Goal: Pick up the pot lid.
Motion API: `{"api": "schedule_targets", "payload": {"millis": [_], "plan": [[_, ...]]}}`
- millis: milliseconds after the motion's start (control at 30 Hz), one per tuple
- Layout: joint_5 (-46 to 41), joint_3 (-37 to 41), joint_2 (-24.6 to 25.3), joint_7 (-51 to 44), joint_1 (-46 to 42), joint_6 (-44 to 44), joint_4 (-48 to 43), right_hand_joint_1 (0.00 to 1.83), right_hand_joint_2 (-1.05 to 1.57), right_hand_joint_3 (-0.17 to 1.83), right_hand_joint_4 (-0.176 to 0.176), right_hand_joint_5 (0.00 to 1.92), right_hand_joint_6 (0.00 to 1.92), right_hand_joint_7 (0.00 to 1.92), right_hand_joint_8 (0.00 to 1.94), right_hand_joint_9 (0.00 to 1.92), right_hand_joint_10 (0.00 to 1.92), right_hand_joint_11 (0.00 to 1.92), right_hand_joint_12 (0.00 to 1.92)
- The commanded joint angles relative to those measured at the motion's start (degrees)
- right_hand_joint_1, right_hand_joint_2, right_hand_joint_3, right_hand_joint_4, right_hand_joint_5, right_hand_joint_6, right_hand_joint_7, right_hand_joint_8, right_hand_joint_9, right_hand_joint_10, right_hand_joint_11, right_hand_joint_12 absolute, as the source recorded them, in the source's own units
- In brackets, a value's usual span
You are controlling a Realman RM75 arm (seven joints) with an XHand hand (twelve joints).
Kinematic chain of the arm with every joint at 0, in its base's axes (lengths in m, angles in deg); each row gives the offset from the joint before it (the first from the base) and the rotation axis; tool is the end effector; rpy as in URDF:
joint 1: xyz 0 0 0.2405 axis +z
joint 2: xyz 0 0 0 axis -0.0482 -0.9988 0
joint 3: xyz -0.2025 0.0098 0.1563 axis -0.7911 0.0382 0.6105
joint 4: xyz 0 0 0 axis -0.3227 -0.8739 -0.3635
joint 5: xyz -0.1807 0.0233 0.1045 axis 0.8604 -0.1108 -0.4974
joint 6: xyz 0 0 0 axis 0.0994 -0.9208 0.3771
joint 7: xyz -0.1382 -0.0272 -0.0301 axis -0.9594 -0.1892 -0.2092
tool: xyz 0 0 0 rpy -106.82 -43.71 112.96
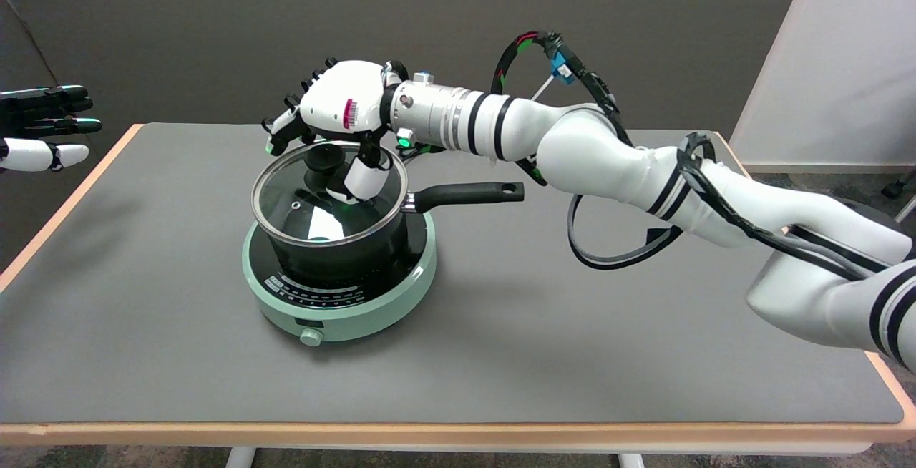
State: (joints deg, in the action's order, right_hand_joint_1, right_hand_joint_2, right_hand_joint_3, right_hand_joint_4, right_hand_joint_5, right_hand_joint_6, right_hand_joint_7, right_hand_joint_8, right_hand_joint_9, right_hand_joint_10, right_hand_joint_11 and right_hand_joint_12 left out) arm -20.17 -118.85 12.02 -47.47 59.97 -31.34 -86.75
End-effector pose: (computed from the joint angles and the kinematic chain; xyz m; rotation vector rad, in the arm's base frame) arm -0.1005 -0.4542 0.1161 2.3359 0.2034 -0.1875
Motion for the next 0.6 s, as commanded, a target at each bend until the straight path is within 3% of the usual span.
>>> {"api": "schedule_targets", "payload": {"millis": [33, 600], "plan": [[-0.4, -1.0, 1.5, 0.3, 1.1, 0.2, 2.4, 0.95, 0.56, 0.93, 0.176, 0.58, 0.27, 0.79, 0.31, 0.8, 0.67, 0.49, 0.99], [-0.4, -1.0, 0.9, 0.2, 1.1, 0.3, 2.2, 0.92, 0.59, 0.89, 0.176, 0.67, 0.44, 0.83, 0.35, 0.82, 0.68, 0.51, 1.01]]}}
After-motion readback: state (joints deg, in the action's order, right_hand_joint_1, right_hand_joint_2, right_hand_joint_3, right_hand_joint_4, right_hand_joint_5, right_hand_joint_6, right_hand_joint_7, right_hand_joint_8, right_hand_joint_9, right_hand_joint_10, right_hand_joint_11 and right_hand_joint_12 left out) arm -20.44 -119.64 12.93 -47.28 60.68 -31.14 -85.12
